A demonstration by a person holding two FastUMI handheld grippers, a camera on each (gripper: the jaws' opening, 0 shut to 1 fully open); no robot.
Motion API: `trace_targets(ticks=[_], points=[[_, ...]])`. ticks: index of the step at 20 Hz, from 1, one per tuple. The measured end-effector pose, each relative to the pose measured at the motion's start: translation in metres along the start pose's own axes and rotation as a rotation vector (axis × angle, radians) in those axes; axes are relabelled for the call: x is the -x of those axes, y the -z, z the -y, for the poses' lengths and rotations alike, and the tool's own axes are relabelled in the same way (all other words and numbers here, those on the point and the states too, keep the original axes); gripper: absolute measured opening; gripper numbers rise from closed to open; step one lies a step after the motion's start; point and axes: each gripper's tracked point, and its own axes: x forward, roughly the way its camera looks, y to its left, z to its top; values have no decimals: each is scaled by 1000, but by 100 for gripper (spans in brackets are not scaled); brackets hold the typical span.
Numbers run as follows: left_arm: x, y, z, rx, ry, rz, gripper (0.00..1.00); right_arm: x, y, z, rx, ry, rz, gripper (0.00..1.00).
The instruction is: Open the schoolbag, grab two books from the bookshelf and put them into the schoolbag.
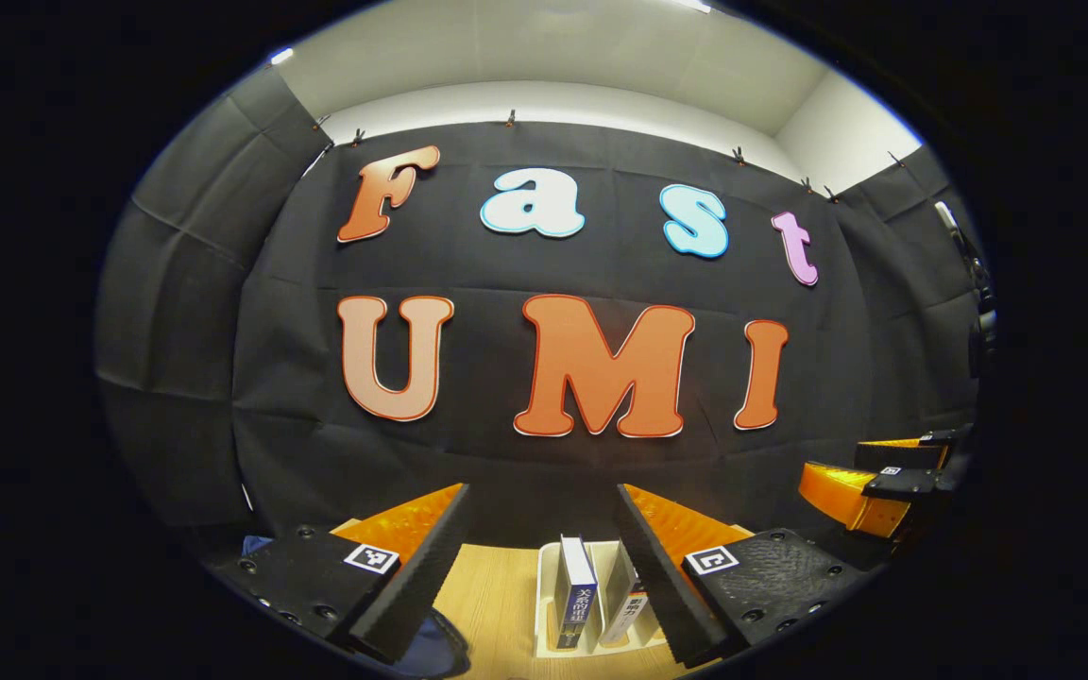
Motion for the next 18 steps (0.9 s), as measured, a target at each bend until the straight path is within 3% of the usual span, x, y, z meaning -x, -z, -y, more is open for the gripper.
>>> trace_targets(ticks=[18], points=[[8, 12, -22, 15, -20, -22, 92, -2, 22, -10, -10, -19, -70, 96]])
